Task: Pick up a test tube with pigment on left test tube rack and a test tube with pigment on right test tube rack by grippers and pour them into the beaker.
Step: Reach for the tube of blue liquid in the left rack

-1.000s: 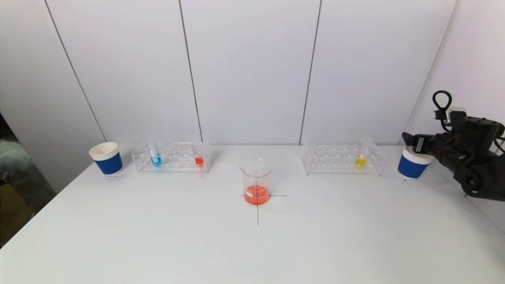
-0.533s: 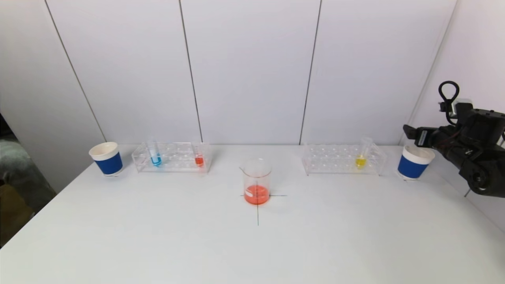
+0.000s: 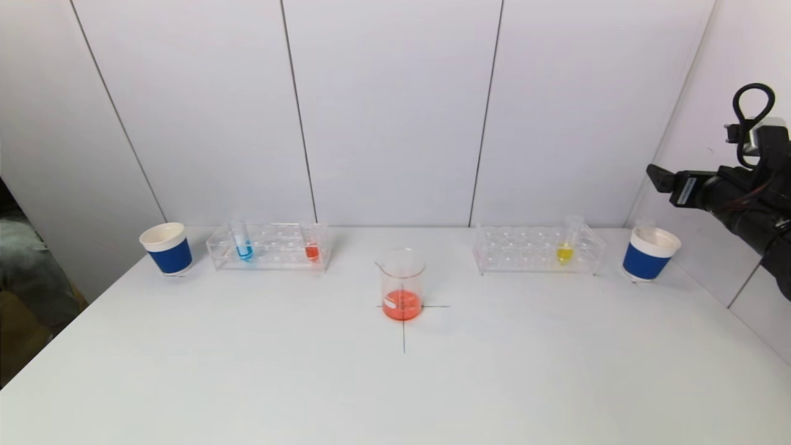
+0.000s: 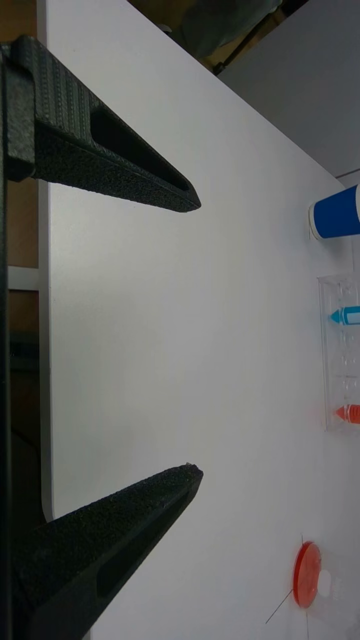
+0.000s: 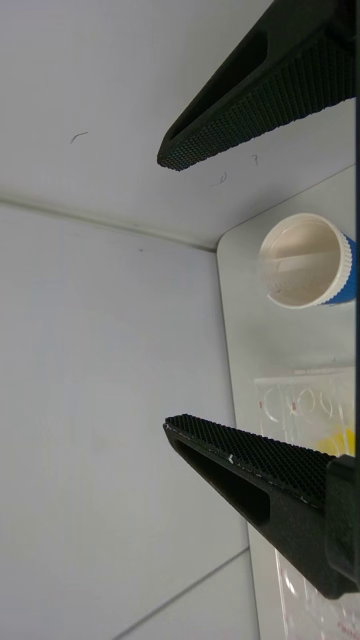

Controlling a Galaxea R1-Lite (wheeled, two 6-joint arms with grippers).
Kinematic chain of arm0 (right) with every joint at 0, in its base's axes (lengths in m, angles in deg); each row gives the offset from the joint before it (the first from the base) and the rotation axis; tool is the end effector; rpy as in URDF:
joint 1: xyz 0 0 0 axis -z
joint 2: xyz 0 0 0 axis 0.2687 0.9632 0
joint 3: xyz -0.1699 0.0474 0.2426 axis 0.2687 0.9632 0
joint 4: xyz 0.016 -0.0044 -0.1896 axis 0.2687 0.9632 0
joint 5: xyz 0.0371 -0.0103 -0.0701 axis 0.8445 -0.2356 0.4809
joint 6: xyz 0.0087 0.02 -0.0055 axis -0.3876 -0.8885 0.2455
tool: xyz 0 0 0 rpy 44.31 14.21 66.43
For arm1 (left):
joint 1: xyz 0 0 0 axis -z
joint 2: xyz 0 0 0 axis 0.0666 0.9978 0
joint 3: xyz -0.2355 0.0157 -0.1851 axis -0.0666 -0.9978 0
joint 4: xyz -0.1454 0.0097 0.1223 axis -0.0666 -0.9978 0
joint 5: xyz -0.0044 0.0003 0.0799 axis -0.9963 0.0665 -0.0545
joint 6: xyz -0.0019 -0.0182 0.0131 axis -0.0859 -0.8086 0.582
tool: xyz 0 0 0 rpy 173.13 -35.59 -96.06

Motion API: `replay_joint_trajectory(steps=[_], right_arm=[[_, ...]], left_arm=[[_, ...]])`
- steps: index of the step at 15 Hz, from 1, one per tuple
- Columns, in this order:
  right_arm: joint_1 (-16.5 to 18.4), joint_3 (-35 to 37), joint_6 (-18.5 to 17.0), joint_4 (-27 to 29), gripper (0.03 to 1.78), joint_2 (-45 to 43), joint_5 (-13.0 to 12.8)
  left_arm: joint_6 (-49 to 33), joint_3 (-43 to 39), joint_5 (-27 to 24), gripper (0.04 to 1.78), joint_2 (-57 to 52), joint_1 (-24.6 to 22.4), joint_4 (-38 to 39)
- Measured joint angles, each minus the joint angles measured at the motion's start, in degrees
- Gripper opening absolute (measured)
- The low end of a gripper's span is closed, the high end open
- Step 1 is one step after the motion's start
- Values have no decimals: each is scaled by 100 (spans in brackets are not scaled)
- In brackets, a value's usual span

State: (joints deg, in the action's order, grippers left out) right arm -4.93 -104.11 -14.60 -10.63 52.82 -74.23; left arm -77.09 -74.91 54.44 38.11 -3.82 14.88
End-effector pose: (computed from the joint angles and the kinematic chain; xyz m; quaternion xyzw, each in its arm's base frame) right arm 0.3415 -0.0643 0.1827 -0.0122 -0.0046 -0.0972 0.9952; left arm -0.0283 0.0000 0.0774 0.0192 0.0437 0.0000 0.9989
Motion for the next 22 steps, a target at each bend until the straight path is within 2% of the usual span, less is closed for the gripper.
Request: replay_joint_trajectory(steps=[8, 11, 16, 19, 22], right_arm=[[-549, 942, -137, -62, 177, -1159, 18], [-823, 1738, -141, -66, 177, -1852, -48], [-1084, 3304, -137, -118, 177, -3423, -405], [-1120, 4040, -134, 111, 177, -4603, -458], [-1123, 4379, -134, 916, 177, -6037, -463]], left_arm=[[0, -9, 6, 176, 0, -2, 7], [-2, -9, 1, 176, 0, 0, 7], [0, -9, 6, 176, 0, -2, 7], [0, -9, 6, 176, 0, 0, 5], [-2, -9, 4, 176, 0, -2, 5]])
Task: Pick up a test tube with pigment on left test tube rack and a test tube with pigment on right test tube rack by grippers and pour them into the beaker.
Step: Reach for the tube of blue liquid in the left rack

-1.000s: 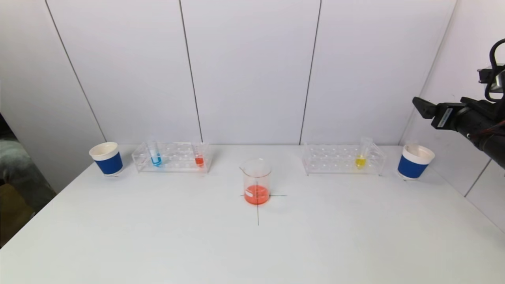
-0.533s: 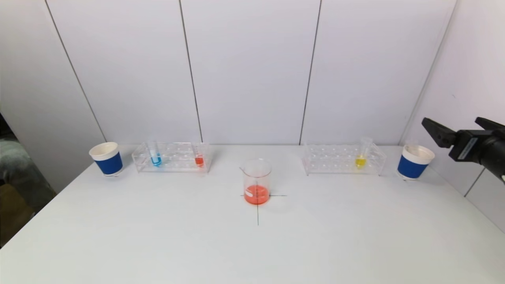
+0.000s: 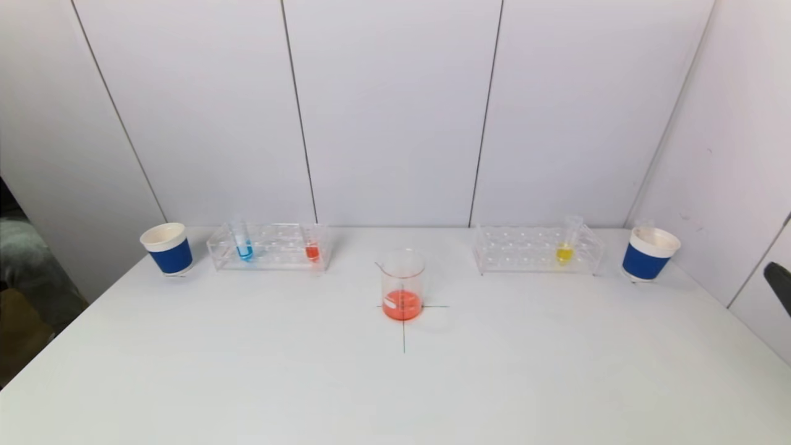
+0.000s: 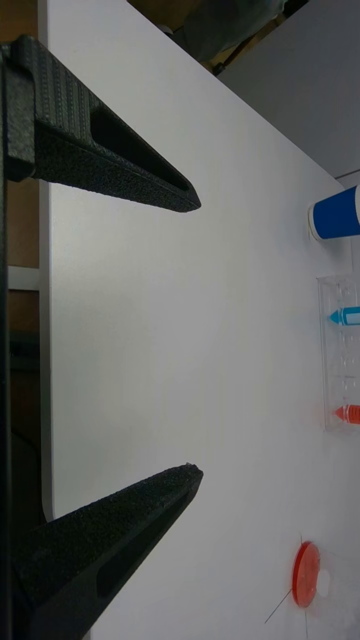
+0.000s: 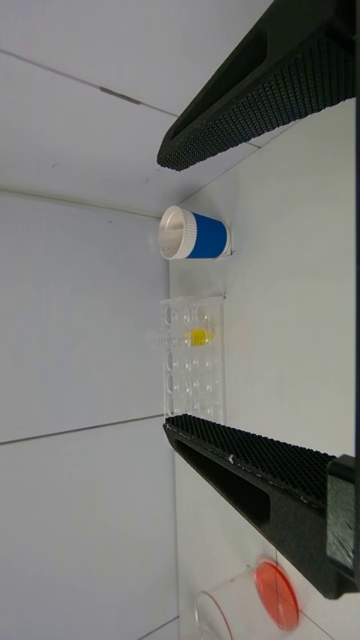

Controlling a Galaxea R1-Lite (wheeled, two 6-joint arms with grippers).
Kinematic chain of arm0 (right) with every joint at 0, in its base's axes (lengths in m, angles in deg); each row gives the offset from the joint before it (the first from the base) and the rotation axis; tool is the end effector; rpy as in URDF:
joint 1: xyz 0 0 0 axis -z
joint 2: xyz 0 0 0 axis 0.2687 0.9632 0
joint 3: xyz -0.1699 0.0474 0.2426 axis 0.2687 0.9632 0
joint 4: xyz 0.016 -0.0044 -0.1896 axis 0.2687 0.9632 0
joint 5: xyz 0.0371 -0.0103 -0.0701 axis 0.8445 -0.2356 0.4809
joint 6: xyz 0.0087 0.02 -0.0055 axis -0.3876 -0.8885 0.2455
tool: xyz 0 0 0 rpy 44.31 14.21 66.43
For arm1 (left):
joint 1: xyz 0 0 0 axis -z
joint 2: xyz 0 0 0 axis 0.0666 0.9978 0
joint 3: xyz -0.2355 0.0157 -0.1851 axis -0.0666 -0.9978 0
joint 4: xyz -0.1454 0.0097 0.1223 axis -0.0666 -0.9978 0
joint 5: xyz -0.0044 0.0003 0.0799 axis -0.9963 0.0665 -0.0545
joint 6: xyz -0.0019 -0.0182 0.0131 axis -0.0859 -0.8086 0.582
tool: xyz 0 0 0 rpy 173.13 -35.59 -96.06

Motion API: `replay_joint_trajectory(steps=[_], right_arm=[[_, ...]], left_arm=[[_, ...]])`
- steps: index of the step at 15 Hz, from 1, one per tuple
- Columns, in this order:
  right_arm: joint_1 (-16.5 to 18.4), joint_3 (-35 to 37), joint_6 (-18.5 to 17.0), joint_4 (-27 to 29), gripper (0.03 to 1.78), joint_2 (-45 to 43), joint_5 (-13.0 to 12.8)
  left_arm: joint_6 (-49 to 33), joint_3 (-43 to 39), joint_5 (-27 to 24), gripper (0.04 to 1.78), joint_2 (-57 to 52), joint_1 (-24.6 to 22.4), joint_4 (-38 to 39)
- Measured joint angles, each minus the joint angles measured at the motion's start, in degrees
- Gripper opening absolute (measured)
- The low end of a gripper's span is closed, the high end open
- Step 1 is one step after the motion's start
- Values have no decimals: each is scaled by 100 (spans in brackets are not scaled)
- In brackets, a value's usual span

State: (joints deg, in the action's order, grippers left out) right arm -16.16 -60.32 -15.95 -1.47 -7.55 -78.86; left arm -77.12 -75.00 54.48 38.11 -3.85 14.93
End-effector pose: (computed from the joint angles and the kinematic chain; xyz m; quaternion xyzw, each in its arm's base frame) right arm 0.0765 -0.0011 0.1757 0.0035 -0.0704 -0.0396 0.9967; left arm -0.0281 0.0000 0.0770 0.0189 0.0441 0.0006 0.9988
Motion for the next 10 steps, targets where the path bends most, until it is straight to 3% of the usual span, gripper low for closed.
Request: replay_joint_trajectory(steps=[2, 7, 8, 10], right_arm=[[-2, 15, 0, 957, 177, -1135, 13], [20, -184, -93, 4201, 177, -3825, 66], [28, -57, -110, 4537, 177, -4103, 0], [39, 286, -16, 4469, 177, -4424, -236]], left_arm=[[0, 0, 0, 176, 0, 0, 2], [2, 5, 0, 176, 0, 0, -2], [2, 6, 0, 176, 0, 0, -5], [2, 6, 2, 176, 0, 0, -5]])
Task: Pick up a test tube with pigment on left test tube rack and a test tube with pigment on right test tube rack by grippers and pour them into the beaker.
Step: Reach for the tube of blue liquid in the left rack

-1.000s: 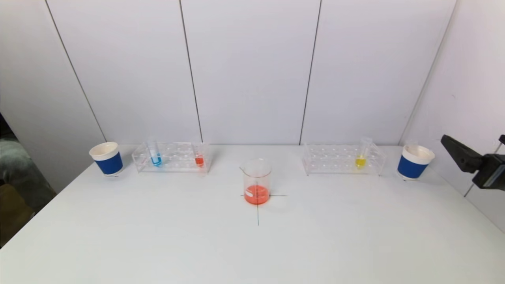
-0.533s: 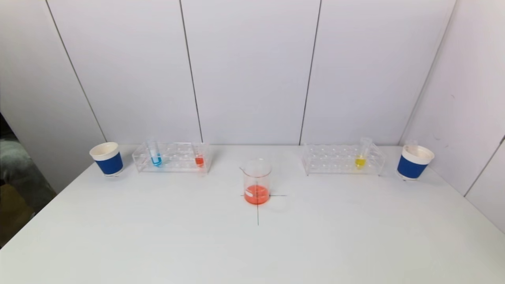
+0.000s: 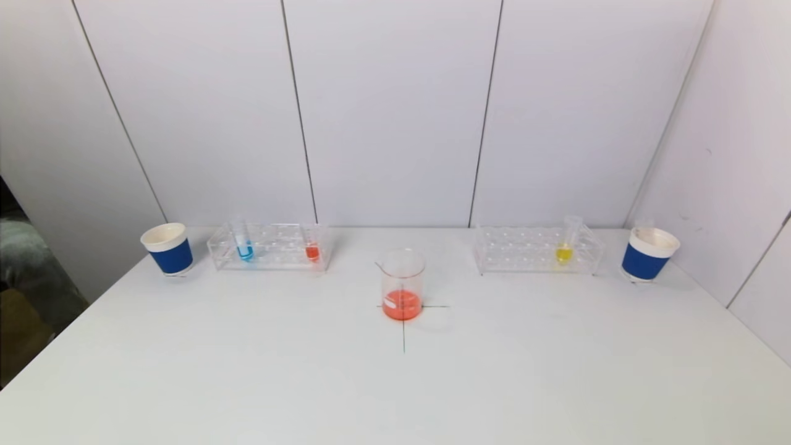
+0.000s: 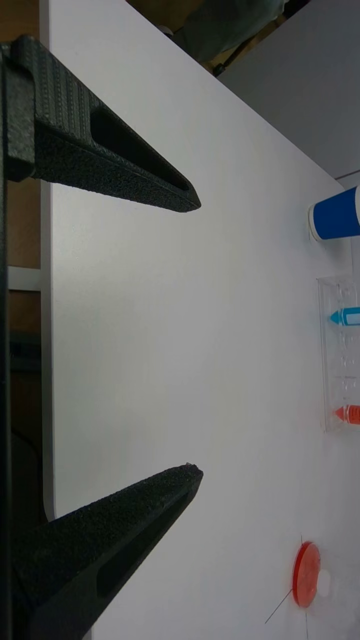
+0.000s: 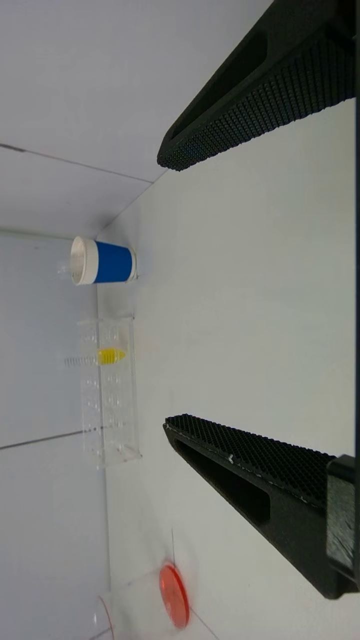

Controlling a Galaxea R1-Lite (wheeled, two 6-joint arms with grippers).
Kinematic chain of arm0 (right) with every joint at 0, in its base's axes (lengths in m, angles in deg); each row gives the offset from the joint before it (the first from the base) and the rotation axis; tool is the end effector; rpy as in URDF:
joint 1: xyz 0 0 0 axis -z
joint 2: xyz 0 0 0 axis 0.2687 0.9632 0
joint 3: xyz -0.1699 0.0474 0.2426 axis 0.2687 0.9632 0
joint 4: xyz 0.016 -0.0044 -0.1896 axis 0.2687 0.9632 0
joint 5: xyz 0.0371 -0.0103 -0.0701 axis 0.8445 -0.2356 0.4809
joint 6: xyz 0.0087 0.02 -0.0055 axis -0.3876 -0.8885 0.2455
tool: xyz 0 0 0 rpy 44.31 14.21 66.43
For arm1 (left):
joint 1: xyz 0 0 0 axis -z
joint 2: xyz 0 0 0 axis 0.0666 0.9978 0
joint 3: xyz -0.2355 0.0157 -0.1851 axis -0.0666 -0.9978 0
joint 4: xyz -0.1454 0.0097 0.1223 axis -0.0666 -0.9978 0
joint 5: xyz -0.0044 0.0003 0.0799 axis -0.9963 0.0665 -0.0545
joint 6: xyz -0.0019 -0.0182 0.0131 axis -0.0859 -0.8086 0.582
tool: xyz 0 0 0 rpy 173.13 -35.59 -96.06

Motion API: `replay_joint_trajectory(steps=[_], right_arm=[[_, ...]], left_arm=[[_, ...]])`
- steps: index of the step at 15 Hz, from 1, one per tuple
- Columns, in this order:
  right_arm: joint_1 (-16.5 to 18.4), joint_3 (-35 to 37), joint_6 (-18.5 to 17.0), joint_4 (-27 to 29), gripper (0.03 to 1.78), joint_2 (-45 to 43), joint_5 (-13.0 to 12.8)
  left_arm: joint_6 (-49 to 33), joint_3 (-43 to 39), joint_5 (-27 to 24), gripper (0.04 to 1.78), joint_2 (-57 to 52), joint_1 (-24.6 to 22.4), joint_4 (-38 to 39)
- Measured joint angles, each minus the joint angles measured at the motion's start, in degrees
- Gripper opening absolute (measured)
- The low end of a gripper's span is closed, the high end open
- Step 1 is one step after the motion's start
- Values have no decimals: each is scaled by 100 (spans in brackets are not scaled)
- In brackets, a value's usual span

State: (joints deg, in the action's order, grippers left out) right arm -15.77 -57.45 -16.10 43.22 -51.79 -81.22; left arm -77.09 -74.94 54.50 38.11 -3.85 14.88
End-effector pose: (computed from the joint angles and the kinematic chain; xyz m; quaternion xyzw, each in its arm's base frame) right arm -0.0242 -0.0029 0.0981 0.0041 -0.0415 -0.0635 0.9971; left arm -0.0282 0.0000 0.0772 0.0192 0.0440 0.0007 0.9988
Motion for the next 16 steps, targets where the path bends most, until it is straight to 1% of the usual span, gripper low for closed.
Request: replay_joint_trajectory(steps=[1, 5, 8, 9, 10, 12, 14, 16], right_arm=[[0, 94, 57, -135, 177, -83, -48], [2, 243, 71, -166, 177, -217, 267], [2, 268, 62, -166, 177, -230, 363], [2, 277, 40, -144, 177, -230, 451], [2, 290, 60, -11, 177, -230, 534], [2, 293, 82, 425, 177, -233, 591], [-4, 295, 169, 346, 177, -233, 630], [-2, 306, 148, 355, 177, -233, 611]], left_arm=[[0, 0, 0, 176, 0, 0, 0], [0, 0, -2, 176, 0, 2, 2], [0, 0, 0, 176, 0, 0, 2], [0, 0, 0, 176, 0, 2, 2], [0, 0, 0, 176, 0, 2, 5], [1, 0, -5, 176, 0, 2, 2], [-2, 0, 0, 176, 0, 0, 2], [0, 0, -2, 176, 0, 0, 5]])
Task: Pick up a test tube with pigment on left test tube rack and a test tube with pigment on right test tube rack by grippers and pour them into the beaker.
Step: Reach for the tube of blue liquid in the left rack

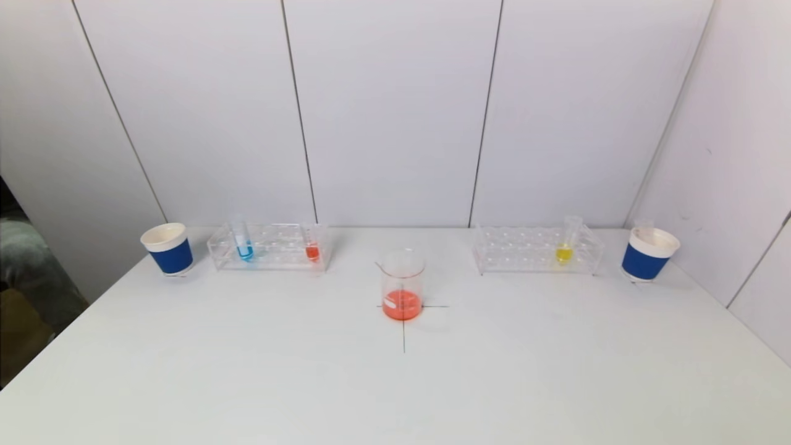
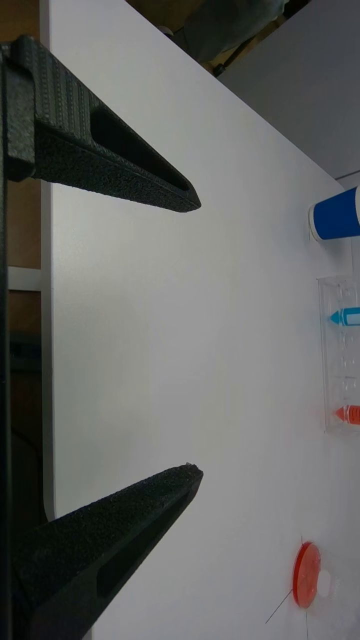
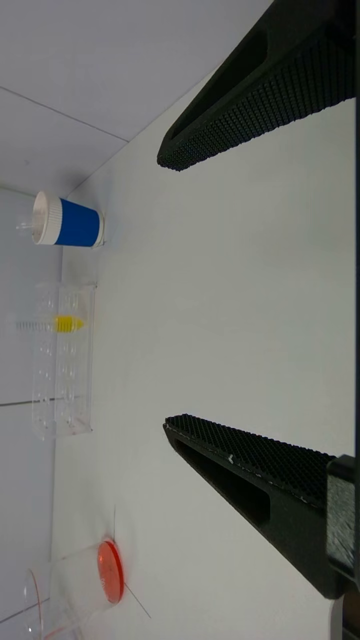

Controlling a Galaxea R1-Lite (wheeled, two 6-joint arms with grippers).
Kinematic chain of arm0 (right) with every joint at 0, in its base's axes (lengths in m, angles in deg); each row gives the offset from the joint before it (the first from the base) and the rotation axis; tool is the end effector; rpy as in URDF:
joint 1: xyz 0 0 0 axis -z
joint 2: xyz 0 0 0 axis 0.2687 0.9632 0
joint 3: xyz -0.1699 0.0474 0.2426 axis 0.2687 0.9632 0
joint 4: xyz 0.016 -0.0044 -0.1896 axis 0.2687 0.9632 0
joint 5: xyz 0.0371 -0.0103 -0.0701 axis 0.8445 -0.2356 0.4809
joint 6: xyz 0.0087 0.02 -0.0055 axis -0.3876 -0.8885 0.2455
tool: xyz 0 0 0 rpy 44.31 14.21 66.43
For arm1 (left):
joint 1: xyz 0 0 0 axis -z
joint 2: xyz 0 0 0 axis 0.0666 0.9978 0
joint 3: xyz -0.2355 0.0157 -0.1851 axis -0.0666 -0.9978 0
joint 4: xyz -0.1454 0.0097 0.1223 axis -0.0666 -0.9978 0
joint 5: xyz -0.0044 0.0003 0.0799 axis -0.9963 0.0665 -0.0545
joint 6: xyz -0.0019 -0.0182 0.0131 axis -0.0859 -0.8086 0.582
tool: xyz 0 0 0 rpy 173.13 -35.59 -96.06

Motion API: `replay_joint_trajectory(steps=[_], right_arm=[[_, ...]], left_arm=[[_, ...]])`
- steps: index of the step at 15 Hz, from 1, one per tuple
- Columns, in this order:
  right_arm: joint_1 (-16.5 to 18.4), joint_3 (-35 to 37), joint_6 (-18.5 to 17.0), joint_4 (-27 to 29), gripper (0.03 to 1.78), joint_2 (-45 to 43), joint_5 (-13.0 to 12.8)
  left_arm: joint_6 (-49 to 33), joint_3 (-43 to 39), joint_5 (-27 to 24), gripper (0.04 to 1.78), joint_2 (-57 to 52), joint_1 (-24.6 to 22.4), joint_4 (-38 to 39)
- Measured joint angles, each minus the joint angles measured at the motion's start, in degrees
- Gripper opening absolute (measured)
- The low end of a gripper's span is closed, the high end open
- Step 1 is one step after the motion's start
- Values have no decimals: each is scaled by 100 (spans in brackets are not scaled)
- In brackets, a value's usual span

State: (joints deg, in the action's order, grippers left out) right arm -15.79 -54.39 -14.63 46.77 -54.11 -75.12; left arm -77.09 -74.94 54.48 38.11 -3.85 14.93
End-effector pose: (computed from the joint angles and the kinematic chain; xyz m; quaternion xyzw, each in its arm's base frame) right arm -0.0229 -0.0005 0.0761 -0.0114 -0.0040 -0.0103 0.9999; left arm -0.0282 0.0000 0.0773 0.0192 0.0435 0.0006 0.9989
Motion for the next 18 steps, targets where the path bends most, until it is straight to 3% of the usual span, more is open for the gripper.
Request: replay_joint_trajectory(steps=[2, 18], right_arm=[[0, 0, -132, -11, 177, 0, -24], [2, 0, -148, -16, 177, 2, -29]], left_arm=[[0, 0, 0, 176, 0, 0, -2], [59, 5, 13, 176, 0, 2, -13]])
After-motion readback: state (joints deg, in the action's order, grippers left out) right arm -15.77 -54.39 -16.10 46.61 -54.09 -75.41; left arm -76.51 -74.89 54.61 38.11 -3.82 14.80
